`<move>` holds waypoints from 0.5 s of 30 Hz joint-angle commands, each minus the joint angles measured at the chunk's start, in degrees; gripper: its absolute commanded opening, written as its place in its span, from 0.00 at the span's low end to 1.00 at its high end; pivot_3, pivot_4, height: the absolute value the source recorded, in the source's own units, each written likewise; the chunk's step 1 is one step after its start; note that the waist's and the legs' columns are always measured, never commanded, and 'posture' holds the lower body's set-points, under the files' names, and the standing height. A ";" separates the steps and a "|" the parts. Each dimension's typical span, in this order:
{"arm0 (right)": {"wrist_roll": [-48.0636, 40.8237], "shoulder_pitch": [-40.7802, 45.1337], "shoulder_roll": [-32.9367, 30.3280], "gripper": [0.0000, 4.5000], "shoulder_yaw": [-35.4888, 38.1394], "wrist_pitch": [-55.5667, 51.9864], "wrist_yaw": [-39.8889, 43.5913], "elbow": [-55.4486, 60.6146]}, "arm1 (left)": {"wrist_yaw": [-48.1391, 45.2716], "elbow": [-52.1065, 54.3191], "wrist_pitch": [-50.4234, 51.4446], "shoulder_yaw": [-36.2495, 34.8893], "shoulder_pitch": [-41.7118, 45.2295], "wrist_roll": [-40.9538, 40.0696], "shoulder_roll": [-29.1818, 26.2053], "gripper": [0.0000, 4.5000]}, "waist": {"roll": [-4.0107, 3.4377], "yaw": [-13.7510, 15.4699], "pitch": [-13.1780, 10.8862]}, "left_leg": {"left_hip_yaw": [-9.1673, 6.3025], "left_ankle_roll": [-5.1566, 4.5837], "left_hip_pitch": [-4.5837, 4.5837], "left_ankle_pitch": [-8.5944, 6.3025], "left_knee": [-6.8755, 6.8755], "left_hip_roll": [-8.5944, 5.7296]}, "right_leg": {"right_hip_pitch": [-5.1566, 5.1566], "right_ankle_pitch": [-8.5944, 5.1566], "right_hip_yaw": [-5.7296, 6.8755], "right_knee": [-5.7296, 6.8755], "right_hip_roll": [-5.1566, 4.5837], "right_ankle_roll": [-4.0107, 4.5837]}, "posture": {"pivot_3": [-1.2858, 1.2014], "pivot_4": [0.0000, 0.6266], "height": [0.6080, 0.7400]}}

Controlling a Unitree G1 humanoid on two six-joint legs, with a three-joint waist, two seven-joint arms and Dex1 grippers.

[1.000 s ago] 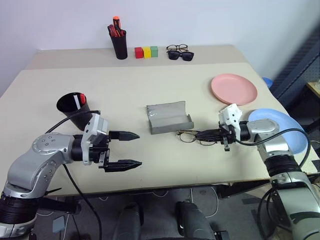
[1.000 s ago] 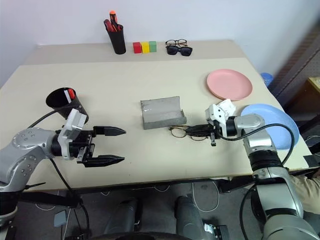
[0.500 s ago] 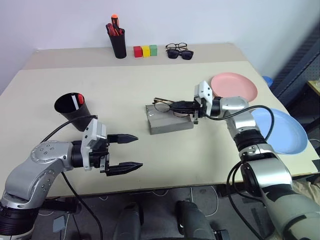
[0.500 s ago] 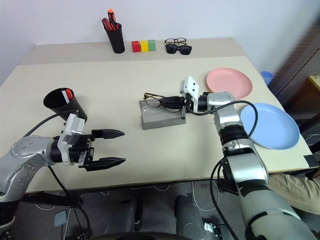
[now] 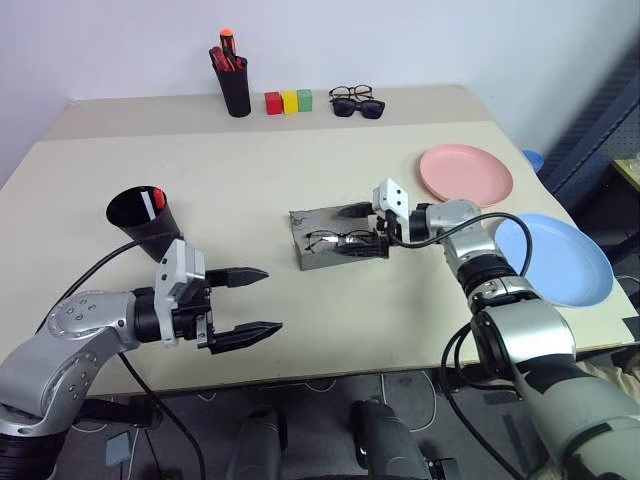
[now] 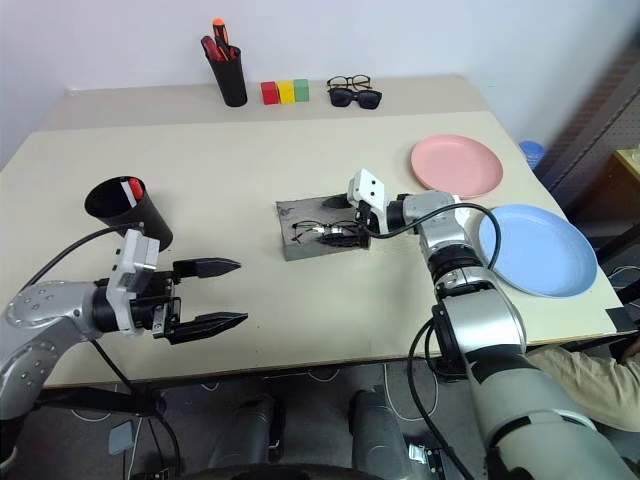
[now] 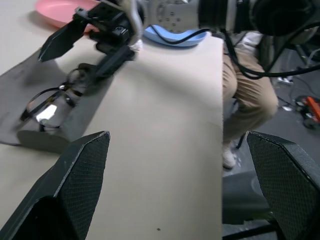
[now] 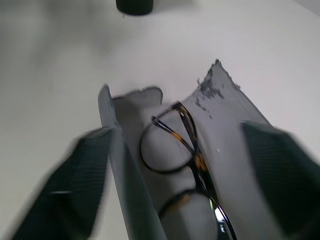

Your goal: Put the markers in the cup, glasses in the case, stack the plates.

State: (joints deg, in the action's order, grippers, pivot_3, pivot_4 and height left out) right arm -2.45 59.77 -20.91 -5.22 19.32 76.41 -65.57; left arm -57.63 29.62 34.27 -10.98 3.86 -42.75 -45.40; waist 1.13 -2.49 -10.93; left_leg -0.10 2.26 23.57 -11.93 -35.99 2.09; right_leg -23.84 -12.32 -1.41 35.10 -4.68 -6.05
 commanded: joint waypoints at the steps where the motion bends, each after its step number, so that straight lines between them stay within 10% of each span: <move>1: -1.63 0.08 -3.52 0.99 2.25 0.31 1.32 4.23 | 5.66 -3.22 -1.74 1.61 5.71 4.86 1.71 1.00 | -0.01 0.11 -0.01 | 0.00 0.00 0.00 0.00 -0.02 -0.01 | 0.02 0.00 0.00 0.00 0.00 0.00 | 0.52 0.24 1.00; 7: -6.05 -11.93 -13.53 1.00 6.09 -7.49 1.79 24.75 | 11.89 -17.86 -4.32 9.96 19.20 18.08 4.29 0.94 | 0.01 0.74 -0.02 | -0.06 0.00 0.00 0.00 -0.01 -0.06 | 0.12 -0.06 0.01 -0.02 0.00 -0.11 | 0.52 0.24 1.00; 15: -12.00 -46.53 -25.33 1.00 20.49 -23.00 -9.84 60.70 | 12.38 -40.00 -10.14 17.94 37.86 27.56 14.26 0.13 | 0.01 2.06 -0.05 | -0.03 0.00 0.07 0.00 -0.12 -0.12 | 0.08 -0.11 0.00 -0.01 -0.06 -0.20 | 0.52 0.24 1.00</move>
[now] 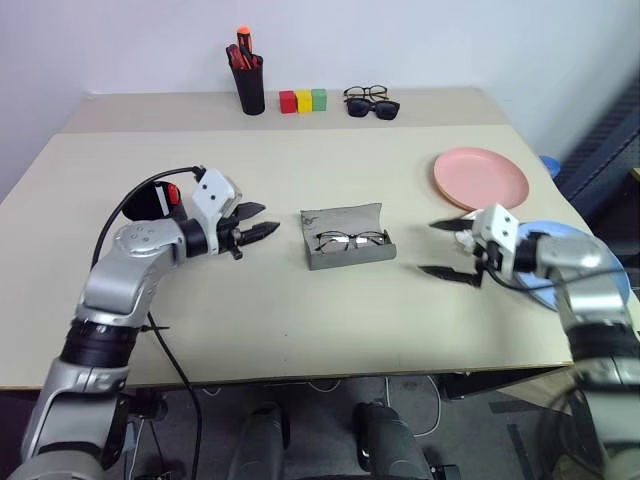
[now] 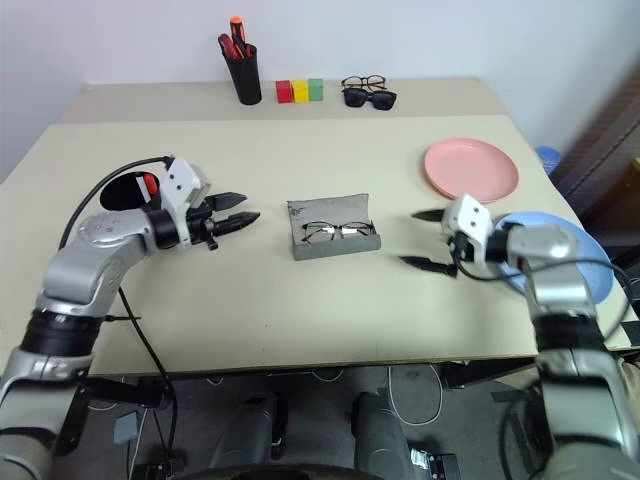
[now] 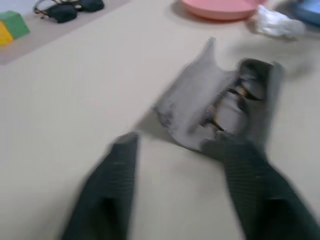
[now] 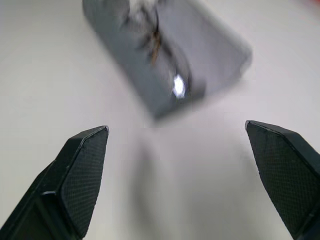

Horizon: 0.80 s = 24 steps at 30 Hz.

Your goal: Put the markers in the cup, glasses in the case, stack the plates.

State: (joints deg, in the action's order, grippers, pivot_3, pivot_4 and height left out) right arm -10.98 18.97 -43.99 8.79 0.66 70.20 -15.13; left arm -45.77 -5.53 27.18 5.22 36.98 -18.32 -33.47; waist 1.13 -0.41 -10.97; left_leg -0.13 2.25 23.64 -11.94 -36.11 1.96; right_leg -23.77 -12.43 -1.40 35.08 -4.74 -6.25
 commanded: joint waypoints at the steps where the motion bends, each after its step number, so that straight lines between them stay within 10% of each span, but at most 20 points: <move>1: -4.26 -9.38 -2.47 1.00 8.42 -6.04 -5.03 13.60 | 1.16 -8.35 -4.32 2.60 7.19 4.83 3.85 0.01 | 0.02 -0.22 -0.01 | 0.00 0.01 0.00 0.00 -0.05 -0.01 | 0.02 -0.05 -0.01 -0.01 -0.01 -0.08 | 0.52 0.24 1.00; 13: -8.81 -22.69 -0.63 1.00 15.38 -13.48 -15.84 29.04 | 4.15 -51.96 -24.70 14.45 34.45 25.29 18.71 0.01 | 0.29 -0.30 -0.15 | -0.03 -0.02 0.44 -0.03 -0.03 -0.03 | -0.22 -0.07 -0.01 -0.42 0.01 -0.16 | 0.52 0.24 1.00; 24: -10.16 -20.99 -1.39 1.00 14.83 -14.14 -17.57 29.15 | -32.68 -53.57 -16.95 12.36 35.52 21.03 19.57 0.01 | 0.25 -0.20 -0.13 | -0.11 -0.16 0.99 -0.10 0.01 -0.10 | -0.57 0.08 0.01 -0.65 0.02 -0.05 | 0.52 0.24 1.00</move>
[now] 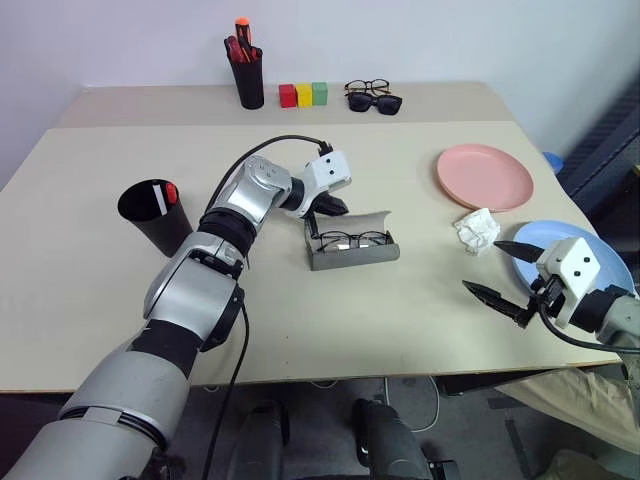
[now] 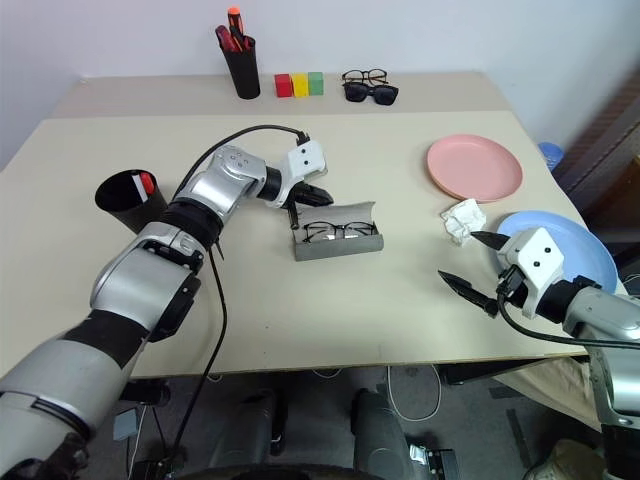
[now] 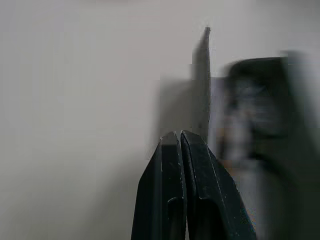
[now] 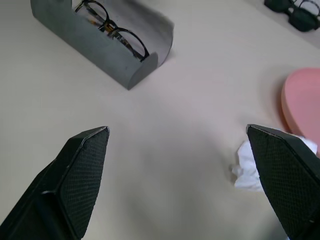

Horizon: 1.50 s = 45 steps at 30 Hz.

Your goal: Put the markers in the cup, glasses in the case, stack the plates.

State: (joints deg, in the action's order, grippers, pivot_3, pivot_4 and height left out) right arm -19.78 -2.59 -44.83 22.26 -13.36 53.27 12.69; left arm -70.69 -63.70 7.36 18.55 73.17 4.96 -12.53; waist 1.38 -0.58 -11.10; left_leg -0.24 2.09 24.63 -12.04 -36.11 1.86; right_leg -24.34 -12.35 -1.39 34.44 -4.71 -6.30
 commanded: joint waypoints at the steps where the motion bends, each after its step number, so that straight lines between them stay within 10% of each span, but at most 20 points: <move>1: -1.58 0.59 -0.50 1.00 1.56 -0.30 -0.88 1.37 | -9.62 7.00 4.21 -1.14 -1.47 -2.78 -1.86 0.01 | 0.01 -0.09 -0.01 | 0.00 0.00 0.00 0.00 -0.02 0.00 | 0.00 0.00 0.00 0.01 0.00 0.00 | 0.52 0.24 1.00; 15: 6.35 2.46 -0.04 1.00 1.33 -6.62 -16.95 -9.07 | 0.24 48.76 12.58 -4.80 -21.43 -10.11 0.43 0.01 | -0.02 0.38 0.00 | -0.10 -0.02 -0.03 0.01 -0.64 0.01 | 0.04 0.00 -0.03 0.64 -0.02 0.04 | 0.52 0.24 1.00; 25: 9.29 2.52 1.43 1.00 -1.52 -3.97 -18.47 -18.01 | 6.54 53.73 21.19 -1.27 -21.88 -10.96 3.53 0.96 | -0.15 -0.40 0.06 | -0.11 -0.18 -0.15 -0.08 -0.76 0.01 | 0.17 -0.03 -0.06 0.75 0.03 -0.02 | 0.52 0.24 1.00; 28: 9.27 2.91 1.85 1.00 -2.11 -4.06 -18.57 -18.50 | 7.45 54.43 22.02 -0.91 -21.56 -11.28 3.90 1.00 | -0.15 -0.28 0.06 | -0.11 -0.18 -0.13 -0.08 -0.79 0.01 | 0.18 -0.08 -0.06 0.74 0.02 -0.10 | 0.52 0.24 1.00; 32: 8.73 4.11 2.26 0.72 -1.97 -4.85 -18.51 -19.65 | 7.49 55.52 23.34 -0.72 -21.51 -12.22 3.60 1.00 | -0.15 -0.21 0.06 | -0.11 -0.18 -0.14 -0.08 -0.83 0.01 | 0.21 -0.08 -0.07 0.74 0.02 -0.09 | 0.52 0.24 1.00; 38: 8.16 4.90 2.27 0.05 -2.07 -5.12 -18.48 -19.40 | 8.14 56.39 23.68 -0.32 -22.07 -12.58 3.09 1.00 | -0.15 -0.16 0.06 | -0.11 -0.18 -0.13 -0.08 -0.85 0.00 | 0.22 -0.08 -0.07 0.74 0.02 -0.09 | 0.52 0.24 1.00; 45: 9.14 6.33 1.99 0.02 -2.21 -5.43 -20.14 -18.47 | 8.94 57.29 24.06 -0.03 -22.47 -13.60 2.70 1.00 | -0.15 -0.09 0.06 | -0.11 -0.19 -0.13 -0.09 -0.87 0.00 | 0.25 -0.07 -0.07 0.71 0.01 -0.07 | 0.52 0.24 1.00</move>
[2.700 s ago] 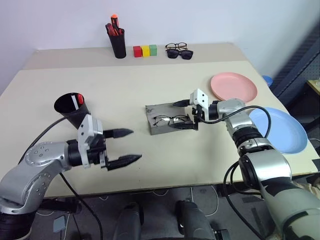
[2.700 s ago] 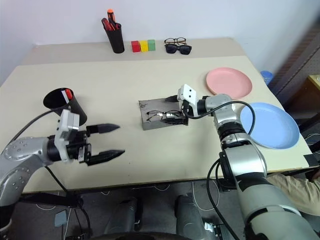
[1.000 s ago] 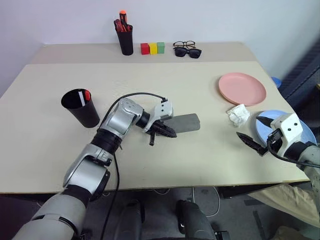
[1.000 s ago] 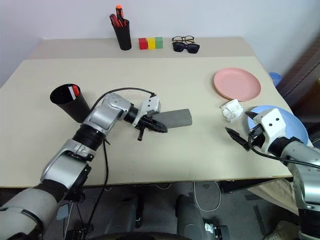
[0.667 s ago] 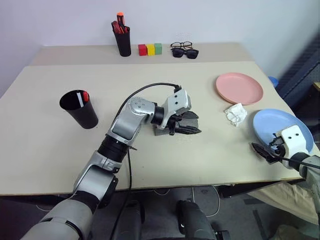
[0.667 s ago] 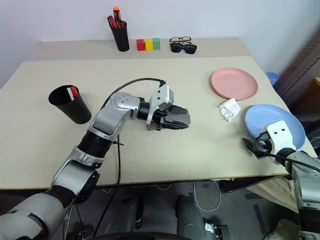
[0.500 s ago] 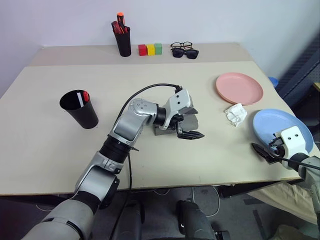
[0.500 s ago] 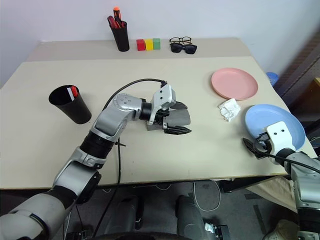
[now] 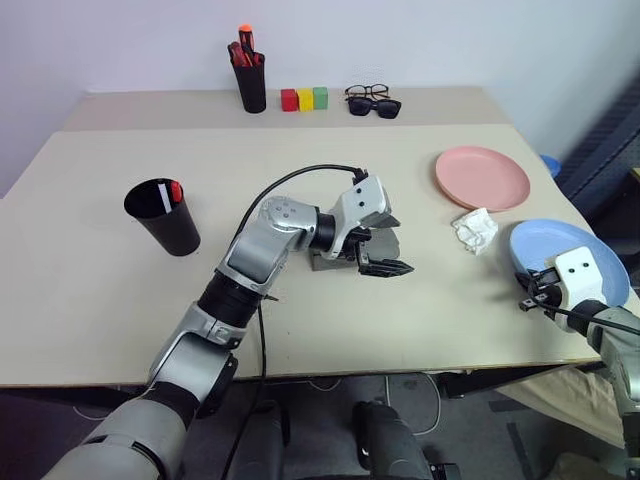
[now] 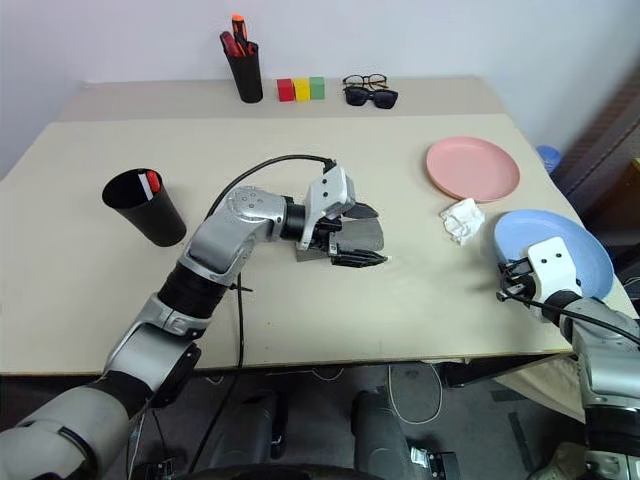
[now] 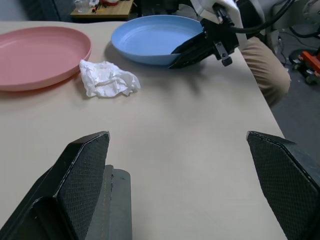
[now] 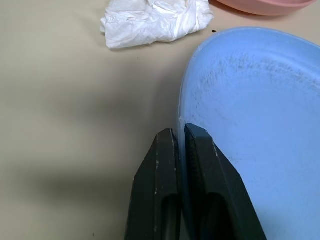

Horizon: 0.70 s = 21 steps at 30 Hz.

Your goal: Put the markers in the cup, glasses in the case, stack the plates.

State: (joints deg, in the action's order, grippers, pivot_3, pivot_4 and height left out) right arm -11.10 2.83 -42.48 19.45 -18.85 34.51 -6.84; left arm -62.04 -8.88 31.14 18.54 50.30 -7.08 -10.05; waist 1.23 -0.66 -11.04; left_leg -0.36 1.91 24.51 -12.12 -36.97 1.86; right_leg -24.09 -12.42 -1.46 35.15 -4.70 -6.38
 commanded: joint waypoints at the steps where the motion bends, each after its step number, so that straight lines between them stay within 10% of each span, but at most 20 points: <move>1: 0.88 1.80 -0.53 0.02 0.59 0.58 -2.01 1.00 | 0.52 2.48 0.28 -0.06 0.42 -1.64 0.15 1.00 | 0.00 -0.02 0.00 | 0.00 0.00 0.00 0.00 0.00 0.00 | 0.00 0.00 0.00 0.00 0.00 0.00 | 0.52 0.24 1.00; 11: 6.88 22.73 -3.78 0.02 -5.62 10.73 -2.51 -11.29 | 5.60 3.18 3.90 -1.35 0.20 -2.48 -0.21 1.00 | -0.17 -0.41 -0.05 | 0.02 0.00 -0.02 0.00 0.01 0.00 | -0.04 0.01 -0.02 0.04 0.01 -0.01 | 0.52 0.24 1.00; 21: 18.24 56.43 1.68 0.02 -19.89 31.38 -0.67 -55.51 | 15.38 11.58 13.57 -5.29 -4.96 -4.74 -1.55 1.00 | -0.25 -0.65 -0.11 | 0.01 -0.01 -0.02 0.01 0.16 -0.01 | -0.08 0.06 -0.03 0.03 0.03 0.03 | 0.52 0.24 1.00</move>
State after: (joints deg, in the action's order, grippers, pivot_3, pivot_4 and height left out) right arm 5.84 56.01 -40.56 -0.26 9.41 34.90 -59.67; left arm -48.12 -0.85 43.45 14.90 45.29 -10.76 -11.35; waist 0.99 -1.31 -11.16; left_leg -0.35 1.89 24.49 -12.12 -36.80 1.85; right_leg -24.18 -12.36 -1.50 35.18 -4.67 -6.36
